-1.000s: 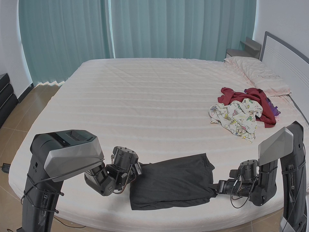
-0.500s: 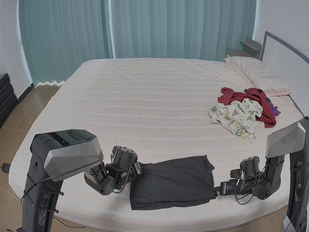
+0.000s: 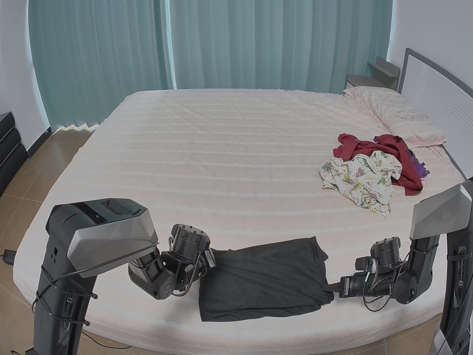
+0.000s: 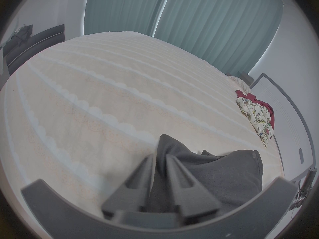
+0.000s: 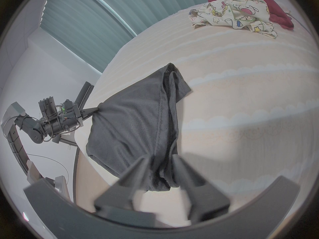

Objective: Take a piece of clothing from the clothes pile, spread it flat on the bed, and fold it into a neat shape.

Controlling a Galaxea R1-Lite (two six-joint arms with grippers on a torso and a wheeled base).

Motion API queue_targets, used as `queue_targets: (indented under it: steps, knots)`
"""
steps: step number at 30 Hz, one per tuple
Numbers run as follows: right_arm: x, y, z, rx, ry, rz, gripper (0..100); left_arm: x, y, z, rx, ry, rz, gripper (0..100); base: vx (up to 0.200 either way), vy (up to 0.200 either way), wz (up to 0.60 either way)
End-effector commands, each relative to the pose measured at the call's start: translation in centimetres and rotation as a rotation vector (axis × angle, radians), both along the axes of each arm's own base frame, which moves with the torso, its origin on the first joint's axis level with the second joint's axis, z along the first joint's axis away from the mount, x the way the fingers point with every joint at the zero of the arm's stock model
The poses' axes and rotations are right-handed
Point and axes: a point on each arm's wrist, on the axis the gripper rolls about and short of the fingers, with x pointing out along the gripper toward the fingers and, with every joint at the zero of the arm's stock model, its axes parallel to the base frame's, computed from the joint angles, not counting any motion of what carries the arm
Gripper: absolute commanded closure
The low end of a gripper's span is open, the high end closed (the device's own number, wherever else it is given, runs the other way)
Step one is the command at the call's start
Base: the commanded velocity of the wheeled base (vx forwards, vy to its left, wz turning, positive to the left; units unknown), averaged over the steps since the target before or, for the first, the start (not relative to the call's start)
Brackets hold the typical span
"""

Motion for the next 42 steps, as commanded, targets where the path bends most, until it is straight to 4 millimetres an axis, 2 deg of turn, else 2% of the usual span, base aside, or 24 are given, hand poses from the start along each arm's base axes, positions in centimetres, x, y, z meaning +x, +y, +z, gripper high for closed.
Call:
queue_targets:
  steps: [1, 3, 7, 10, 12, 13, 17, 22, 24, 26, 31, 42]
  knots:
    - [0.1, 0.1, 0.0, 0.001, -0.010, 0.003, 0, -0.1, 0.0, -0.1, 0.000, 0.003, -0.001, 0, 0.000, 0.000, 0.00]
    - [0.4, 0.1, 0.1, 0.006, -0.021, 0.000, 0, -0.1, 0.0, -0.1, 0.001, 0.003, 0.000, 0, 0.000, 0.000, 0.00]
    - [2.0, 0.1, 1.0, 0.051, -0.085, -0.039, 0, -0.3, 0.2, 0.6, -0.005, -0.002, 0.004, 0, 0.000, 0.000, 0.00]
    - [4.1, 0.6, 1.5, 0.133, -0.096, -0.140, 0, -1.6, 0.9, 2.2, -0.006, 0.004, -0.001, 0, 0.000, 0.000, 0.00]
    - [4.1, 0.6, 1.5, 0.133, -0.096, -0.140, 0, -1.6, 0.9, 2.2, -0.006, 0.004, -0.001, 0, 0.000, 0.000, 0.00]
    - [6.0, 1.6, 0.5, 0.151, -0.100, -0.242, 0, -4.1, 1.8, 2.9, -0.033, 0.070, -0.080, 0, 0.000, 0.000, 0.00]
    - [6.8, 2.6, -0.9, 0.127, -0.106, -0.252, 0, -5.3, 2.2, 2.9, -0.107, 0.145, -0.190, 0, 0.000, 0.000, 0.00]
    - [7.6, 3.0, -0.3, 0.117, -0.156, -0.259, 0, -6.5, 2.6, 2.1, -0.073, 0.191, -0.282, 0, 0.000, 0.000, 0.00]
    - [9.1, 3.0, 0.6, 0.127, -0.210, -0.255, 0, -7.0, 2.6, 1.9, -0.078, 0.175, -0.324, 0, 0.000, 0.000, 0.00]
    - [9.8, 3.4, 0.6, 0.134, -0.220, -0.249, 0, -7.4, 2.8, 2.0, -0.098, 0.157, -0.343, 0, 0.000, 0.000, 0.00]
    - [9.7, 4.4, -1.3, 0.136, -0.195, -0.233, 0, -7.7, 2.8, 1.8, -0.107, 0.156, -0.356, 0, 0.000, 0.000, 0.00]
    - [9.8, 4.2, -1.0, 0.147, -0.209, -0.235, 0, -8.2, 1.9, 1.5, -0.094, 0.164, -0.394, 0, 0.000, 0.000, 0.00]
